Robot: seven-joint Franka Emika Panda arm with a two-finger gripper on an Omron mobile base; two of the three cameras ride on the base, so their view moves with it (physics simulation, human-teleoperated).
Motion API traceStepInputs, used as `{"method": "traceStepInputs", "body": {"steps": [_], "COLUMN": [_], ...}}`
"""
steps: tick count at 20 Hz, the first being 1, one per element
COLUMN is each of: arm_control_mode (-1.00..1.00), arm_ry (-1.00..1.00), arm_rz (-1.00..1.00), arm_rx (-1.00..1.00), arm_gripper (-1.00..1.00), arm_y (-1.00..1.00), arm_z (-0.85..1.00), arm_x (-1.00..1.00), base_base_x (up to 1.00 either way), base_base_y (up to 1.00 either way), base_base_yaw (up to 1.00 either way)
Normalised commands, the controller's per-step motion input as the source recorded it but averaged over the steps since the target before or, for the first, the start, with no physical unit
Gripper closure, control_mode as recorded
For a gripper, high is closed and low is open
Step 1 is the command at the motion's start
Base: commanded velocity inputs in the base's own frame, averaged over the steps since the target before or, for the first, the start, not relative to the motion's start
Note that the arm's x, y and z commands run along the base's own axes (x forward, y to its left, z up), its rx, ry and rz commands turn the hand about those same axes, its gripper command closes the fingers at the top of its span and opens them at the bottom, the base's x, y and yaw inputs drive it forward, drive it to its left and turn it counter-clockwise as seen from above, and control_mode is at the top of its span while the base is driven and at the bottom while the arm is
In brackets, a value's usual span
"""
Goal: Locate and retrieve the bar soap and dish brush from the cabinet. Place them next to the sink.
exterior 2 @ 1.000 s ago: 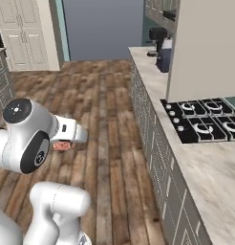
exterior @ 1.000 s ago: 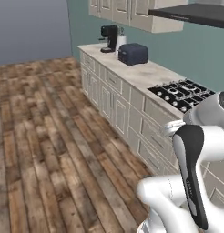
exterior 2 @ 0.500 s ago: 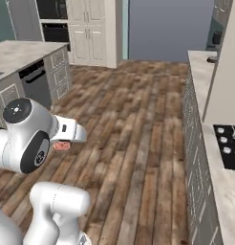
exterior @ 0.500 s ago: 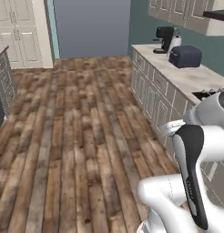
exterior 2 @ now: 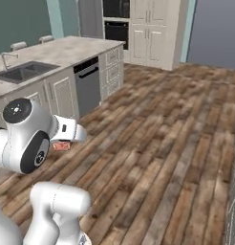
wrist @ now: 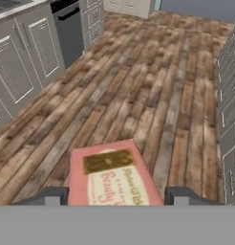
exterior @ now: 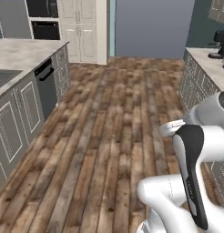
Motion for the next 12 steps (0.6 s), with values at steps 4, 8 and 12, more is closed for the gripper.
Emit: {"method": "traceStepInputs", "body": {"steps": [4,8,12], "arm_control_mode": [1.00,1.00,1.00], "arm_ry": [0.00,0.00,0.00], "arm_rz": [0.00,0.00,0.00], "arm_rx": [0.00,0.00,0.00], "arm_gripper": [1.00,1.00,1.00], "arm_y": [0.00,0.00,0.00], "arm_z": [0.00,0.00,0.00], "arm_x": [0.00,0.00,0.00], "base_base_x": [0.00,0.15,0.59], "base_base_y": [0.26,0.16,0.16], "base_base_yaw": [0.48,0.39,0.24]}}
